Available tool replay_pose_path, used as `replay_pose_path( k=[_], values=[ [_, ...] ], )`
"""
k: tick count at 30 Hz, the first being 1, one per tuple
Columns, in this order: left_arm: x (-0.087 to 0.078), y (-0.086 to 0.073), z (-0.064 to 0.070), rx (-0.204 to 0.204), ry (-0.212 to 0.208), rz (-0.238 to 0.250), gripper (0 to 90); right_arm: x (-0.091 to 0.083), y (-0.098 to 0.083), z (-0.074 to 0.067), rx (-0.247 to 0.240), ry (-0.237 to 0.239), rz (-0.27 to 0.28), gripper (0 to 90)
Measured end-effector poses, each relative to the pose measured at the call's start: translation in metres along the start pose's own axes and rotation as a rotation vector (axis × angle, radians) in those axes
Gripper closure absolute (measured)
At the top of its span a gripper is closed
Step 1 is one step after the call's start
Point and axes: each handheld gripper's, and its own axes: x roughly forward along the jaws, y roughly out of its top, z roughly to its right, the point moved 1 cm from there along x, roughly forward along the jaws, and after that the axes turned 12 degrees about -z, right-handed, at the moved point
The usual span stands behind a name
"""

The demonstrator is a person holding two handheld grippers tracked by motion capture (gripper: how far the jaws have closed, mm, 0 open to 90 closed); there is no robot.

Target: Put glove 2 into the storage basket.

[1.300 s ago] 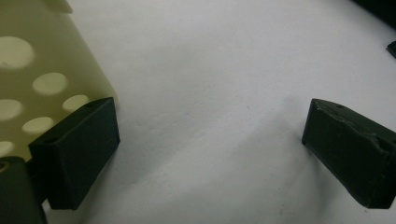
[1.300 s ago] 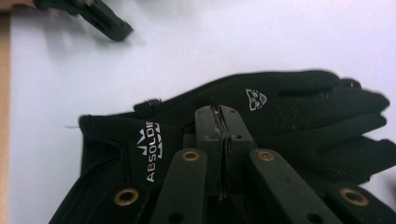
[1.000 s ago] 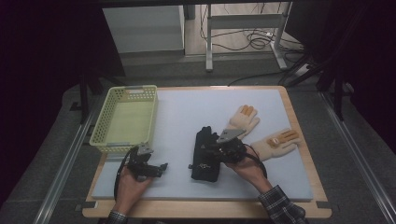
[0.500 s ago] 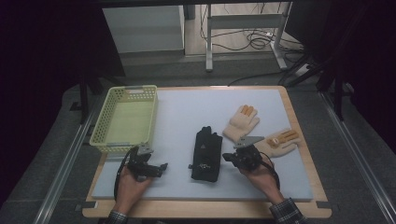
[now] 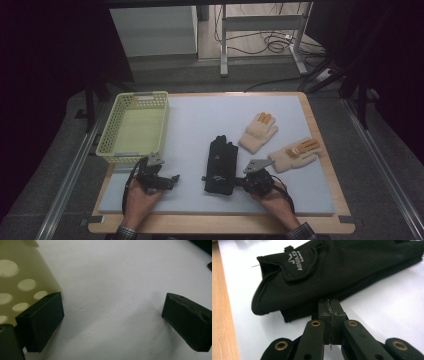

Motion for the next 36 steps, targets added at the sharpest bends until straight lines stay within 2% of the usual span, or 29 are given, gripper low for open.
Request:
replay_pose_path(
  k=[15, 25, 36],
  values=[
    [0.000, 0.000, 0.000, 0.001, 0.000, -0.001, 4.0, 0.023, 0.026, -0.016, -0.041, 0.014, 0.006, 88.5],
    [0.000, 0.000, 0.000, 0.001, 0.000, -0.001, 3.9, 0.033, 0.039, -0.018, -0.037, 0.015, 0.011, 88.5],
    [0.000, 0.000, 0.000, 0.000, 0.000, -0.001, 4.0, 0.047, 0.055, -0.020, -0.042, -0.012, 0.016, 88.5]
  ],
)
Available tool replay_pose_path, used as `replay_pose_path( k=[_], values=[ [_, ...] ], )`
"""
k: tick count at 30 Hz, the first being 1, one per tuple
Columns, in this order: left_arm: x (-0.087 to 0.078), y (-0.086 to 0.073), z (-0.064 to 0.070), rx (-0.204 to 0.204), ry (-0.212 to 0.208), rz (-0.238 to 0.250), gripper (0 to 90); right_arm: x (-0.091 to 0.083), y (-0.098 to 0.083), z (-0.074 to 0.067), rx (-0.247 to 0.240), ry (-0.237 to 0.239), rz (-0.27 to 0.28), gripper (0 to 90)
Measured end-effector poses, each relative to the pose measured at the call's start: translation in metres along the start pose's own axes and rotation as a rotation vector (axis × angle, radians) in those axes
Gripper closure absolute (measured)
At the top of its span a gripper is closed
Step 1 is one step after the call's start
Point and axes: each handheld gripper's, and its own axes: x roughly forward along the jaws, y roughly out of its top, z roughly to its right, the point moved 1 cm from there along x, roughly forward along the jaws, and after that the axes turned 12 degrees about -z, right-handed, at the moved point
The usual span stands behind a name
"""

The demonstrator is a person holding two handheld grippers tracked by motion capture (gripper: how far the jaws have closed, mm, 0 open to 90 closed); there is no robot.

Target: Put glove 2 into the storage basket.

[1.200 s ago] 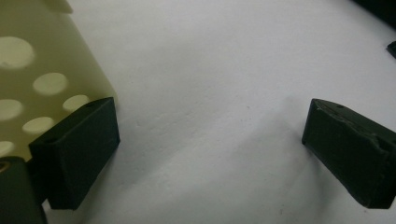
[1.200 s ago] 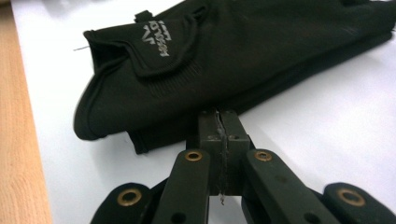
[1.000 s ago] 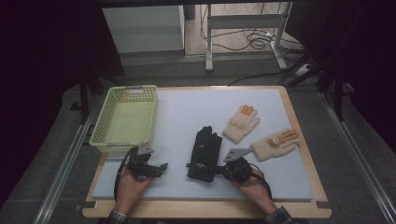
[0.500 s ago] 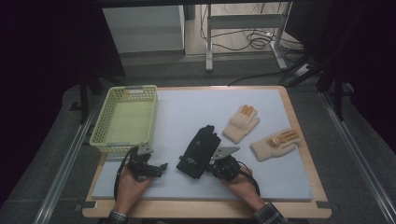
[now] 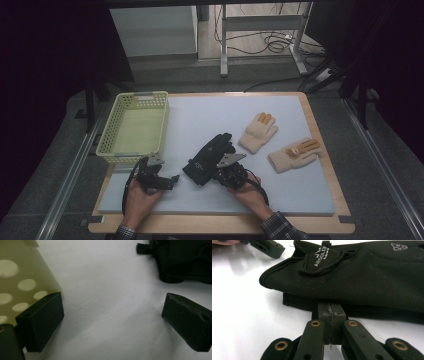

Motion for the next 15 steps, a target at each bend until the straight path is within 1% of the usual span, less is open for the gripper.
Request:
replay_pose_path(
  k=[7, 10, 12, 15],
  values=[
    [0.000, 0.000, 0.000, 0.002, 0.000, 0.000, 4.0, 0.002, 0.002, -0.001, -0.003, -0.008, 0.003, 87.5],
    [0.000, 0.000, 0.000, 0.003, 0.000, 0.000, 4.0, 0.000, 0.001, -0.002, -0.012, 0.000, 0.001, 81.5],
    [0.000, 0.000, 0.000, 0.003, 0.000, 0.000, 4.0, -0.003, -0.001, -0.003, -0.018, -0.012, 0.001, 79.1],
    [0.000, 0.000, 0.000, 0.003, 0.000, 0.000, 4.0, -0.009, -0.006, -0.001, -0.012, -0.020, 0.008, 73.6]
  ],
)
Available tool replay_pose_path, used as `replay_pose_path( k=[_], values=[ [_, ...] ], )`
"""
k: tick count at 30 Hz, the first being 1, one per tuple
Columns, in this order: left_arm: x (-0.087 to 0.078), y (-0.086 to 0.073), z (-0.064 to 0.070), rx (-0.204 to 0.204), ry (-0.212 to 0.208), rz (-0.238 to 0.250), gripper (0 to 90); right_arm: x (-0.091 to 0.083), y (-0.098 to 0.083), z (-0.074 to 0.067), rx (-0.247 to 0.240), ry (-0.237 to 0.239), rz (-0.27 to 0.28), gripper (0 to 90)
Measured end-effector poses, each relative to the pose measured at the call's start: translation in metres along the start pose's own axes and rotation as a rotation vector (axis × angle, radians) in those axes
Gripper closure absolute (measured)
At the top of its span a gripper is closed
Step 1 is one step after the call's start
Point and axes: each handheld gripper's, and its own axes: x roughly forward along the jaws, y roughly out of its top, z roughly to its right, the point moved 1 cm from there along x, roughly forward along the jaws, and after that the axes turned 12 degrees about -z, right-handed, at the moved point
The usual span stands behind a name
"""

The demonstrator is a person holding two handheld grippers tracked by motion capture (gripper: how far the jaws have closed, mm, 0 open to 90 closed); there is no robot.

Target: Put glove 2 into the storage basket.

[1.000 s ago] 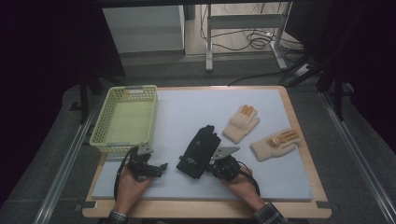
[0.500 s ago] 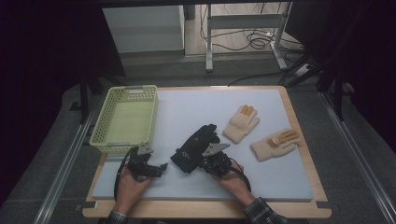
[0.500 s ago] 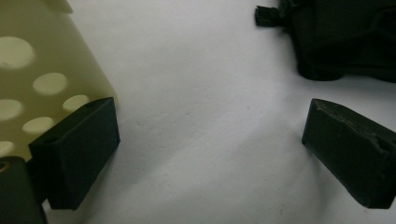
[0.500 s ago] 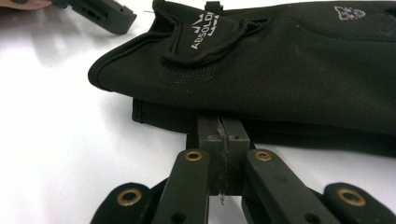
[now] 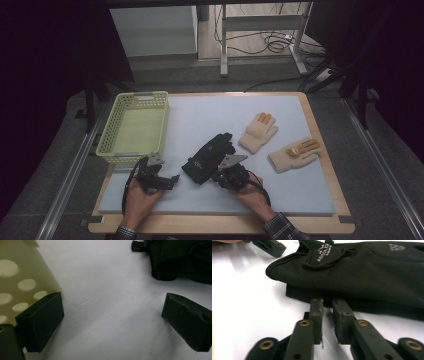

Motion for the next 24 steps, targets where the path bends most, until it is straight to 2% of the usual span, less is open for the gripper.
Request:
replay_pose_path(
  k=[3, 4, 10, 14, 24],
  values=[
    [0.000, 0.000, 0.000, 0.000, 0.001, 0.000, 3.9, -0.010, -0.006, 0.005, 0.012, 0.000, 0.008, 61.1],
    [0.000, 0.000, 0.000, 0.000, 0.001, 0.000, 3.9, -0.010, -0.006, 0.005, 0.012, 0.000, 0.008, 61.1],
    [0.000, 0.000, 0.000, 0.000, 0.002, 0.000, 3.9, -0.023, -0.015, 0.016, 0.042, -0.024, 0.005, 38.9],
    [0.000, 0.000, 0.000, 0.000, 0.001, -0.001, 4.0, -0.033, -0.026, 0.025, 0.060, -0.068, 0.009, 27.5],
    [0.000, 0.000, 0.000, 0.000, 0.000, -0.004, 4.0, -0.046, -0.048, 0.042, 0.113, -0.116, -0.015, 19.1]
  ],
)
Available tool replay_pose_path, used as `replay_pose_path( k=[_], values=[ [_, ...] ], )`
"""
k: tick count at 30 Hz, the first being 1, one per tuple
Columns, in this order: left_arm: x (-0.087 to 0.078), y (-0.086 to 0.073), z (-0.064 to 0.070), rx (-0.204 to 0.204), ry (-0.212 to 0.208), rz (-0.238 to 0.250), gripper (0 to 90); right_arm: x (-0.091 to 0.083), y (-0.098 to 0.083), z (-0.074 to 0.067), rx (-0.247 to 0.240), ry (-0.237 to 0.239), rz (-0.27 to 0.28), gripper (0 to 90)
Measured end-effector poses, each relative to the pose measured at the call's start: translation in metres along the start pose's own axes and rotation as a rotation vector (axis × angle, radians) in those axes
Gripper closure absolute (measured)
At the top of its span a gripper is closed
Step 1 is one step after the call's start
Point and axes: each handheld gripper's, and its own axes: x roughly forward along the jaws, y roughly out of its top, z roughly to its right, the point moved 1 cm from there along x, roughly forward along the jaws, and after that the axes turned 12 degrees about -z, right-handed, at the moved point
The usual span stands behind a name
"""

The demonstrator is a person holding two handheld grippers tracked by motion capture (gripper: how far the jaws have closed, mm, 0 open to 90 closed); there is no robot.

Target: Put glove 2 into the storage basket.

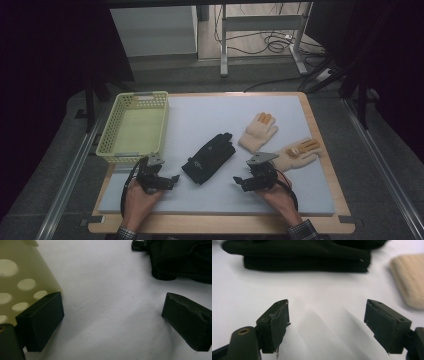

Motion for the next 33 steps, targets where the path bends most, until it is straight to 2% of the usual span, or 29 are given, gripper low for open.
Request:
replay_pose_path(
  k=[4, 11, 25, 33],
  values=[
    [0.000, 0.000, 0.000, 0.000, 0.000, 0.000, 4.0, -0.001, -0.008, 0.008, 0.024, -0.022, -0.015, 16.7],
    [0.000, 0.000, 0.000, 0.000, 0.000, 0.001, 4.0, 0.002, -0.015, 0.012, 0.020, -0.047, -0.033, 14.9],
    [0.000, 0.000, 0.000, 0.003, -0.010, -0.004, 2.9, 0.002, -0.016, 0.012, 0.023, -0.045, -0.027, 14.9],
    [-0.005, 0.001, 0.003, 0.052, -0.035, -0.046, 1.6, 0.002, -0.016, 0.012, 0.023, -0.045, -0.027, 14.9]
  ],
)
